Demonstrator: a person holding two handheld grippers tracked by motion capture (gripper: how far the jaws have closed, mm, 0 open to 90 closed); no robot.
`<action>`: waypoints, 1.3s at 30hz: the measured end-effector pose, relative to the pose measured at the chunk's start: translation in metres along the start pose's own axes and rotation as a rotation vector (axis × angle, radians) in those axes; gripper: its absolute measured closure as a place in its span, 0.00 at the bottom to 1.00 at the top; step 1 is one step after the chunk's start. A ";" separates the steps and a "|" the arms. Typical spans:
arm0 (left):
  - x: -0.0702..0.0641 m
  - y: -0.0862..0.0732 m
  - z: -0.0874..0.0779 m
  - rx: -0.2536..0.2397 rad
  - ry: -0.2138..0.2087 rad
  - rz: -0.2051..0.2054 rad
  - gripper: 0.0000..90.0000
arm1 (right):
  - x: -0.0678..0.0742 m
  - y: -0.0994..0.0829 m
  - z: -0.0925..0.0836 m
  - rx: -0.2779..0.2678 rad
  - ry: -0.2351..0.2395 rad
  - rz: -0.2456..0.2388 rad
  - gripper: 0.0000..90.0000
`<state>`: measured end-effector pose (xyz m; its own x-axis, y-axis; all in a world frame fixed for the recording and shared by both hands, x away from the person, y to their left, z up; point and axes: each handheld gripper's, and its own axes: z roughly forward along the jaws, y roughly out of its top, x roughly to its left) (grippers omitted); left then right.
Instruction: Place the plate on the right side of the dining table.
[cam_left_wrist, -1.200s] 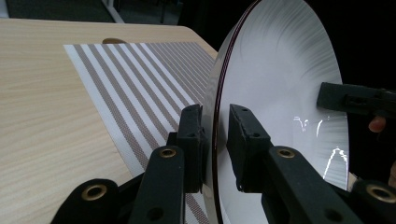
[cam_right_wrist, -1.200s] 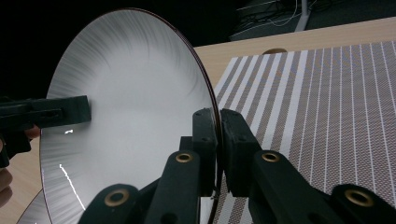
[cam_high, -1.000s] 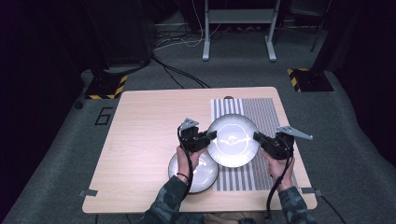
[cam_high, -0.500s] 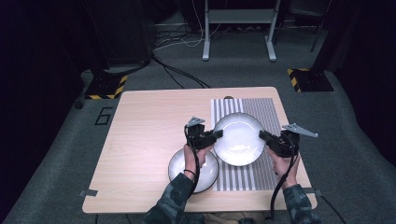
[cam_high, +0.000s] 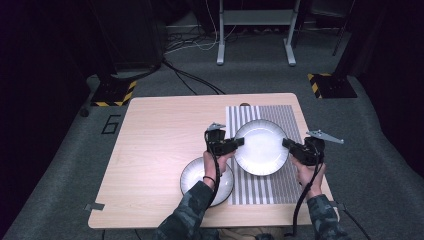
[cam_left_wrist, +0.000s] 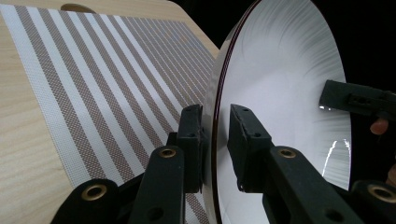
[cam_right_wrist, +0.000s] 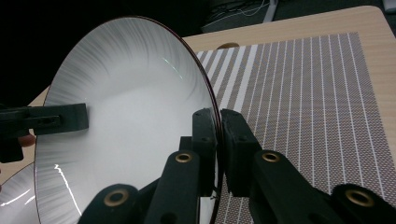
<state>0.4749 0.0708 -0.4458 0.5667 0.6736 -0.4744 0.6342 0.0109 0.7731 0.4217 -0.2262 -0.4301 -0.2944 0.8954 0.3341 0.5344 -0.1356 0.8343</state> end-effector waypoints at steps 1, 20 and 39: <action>0.000 0.000 0.002 0.001 -0.003 -0.006 0.83 | -0.001 0.000 0.001 0.001 -0.004 0.004 0.94; 0.006 0.006 0.030 0.052 -0.001 -0.039 0.82 | -0.022 0.003 0.011 0.035 -0.034 0.056 0.94; 0.009 0.010 0.055 0.106 0.020 -0.056 0.81 | -0.042 0.004 0.024 0.070 -0.060 0.083 0.94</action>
<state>0.5157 0.0362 -0.4655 0.5189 0.6891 -0.5059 0.7171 -0.0287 0.6964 0.4550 -0.2537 -0.4515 -0.1995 0.9064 0.3724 0.6096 -0.1827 0.7714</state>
